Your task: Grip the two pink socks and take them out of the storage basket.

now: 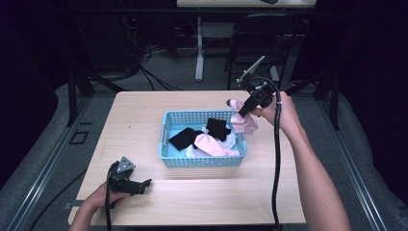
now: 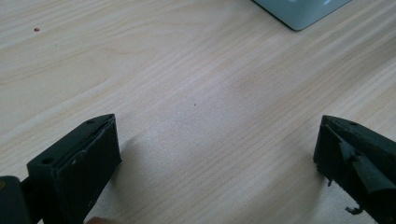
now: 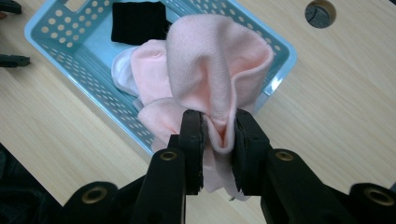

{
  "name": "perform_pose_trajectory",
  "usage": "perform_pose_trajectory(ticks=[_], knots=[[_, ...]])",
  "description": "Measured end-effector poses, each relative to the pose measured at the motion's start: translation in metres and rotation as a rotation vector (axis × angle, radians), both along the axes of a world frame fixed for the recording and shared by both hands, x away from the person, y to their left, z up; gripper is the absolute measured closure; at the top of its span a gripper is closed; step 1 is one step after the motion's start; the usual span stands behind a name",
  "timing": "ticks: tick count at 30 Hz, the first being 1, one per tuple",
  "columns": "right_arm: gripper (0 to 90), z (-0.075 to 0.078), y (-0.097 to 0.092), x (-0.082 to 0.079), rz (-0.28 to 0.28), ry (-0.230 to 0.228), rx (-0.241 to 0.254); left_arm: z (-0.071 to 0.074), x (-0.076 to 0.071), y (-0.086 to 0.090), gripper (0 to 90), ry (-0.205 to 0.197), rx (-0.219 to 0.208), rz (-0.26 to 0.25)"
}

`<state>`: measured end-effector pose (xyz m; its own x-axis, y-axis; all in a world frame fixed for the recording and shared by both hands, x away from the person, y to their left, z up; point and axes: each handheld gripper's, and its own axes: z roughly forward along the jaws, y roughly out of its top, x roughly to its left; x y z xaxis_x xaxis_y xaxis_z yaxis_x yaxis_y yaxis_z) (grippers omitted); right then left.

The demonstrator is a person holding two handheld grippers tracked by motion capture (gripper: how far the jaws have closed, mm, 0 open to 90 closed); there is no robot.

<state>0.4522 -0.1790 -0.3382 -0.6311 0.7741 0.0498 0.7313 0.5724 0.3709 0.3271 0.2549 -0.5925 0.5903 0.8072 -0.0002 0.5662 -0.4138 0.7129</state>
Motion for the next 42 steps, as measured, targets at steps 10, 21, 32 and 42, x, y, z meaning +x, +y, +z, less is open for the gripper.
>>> perform_pose_trajectory(ticks=[10, 21, 32, 42], knots=[[75.6, -0.006, -0.035, -0.006, -0.070, 0.002, -0.051, 0.000, 0.000, 0.000, 0.3, -0.002, 0.004, -0.002], [75.7, -0.025, -0.067, -0.003, -0.140, 0.041, -0.066, 0.000, 0.000, 0.000, 0.2, -0.001, 0.001, 0.000], [76.0, -0.052, -0.088, 0.000, -0.195, 0.063, -0.066, 0.000, 0.000, 0.000, 0.2, -0.002, 0.002, 0.000], [76.1, -0.096, -0.103, 0.004, -0.255, 0.113, -0.084, 0.000, 0.000, 0.000, 0.2, -0.001, 0.001, 0.001]])
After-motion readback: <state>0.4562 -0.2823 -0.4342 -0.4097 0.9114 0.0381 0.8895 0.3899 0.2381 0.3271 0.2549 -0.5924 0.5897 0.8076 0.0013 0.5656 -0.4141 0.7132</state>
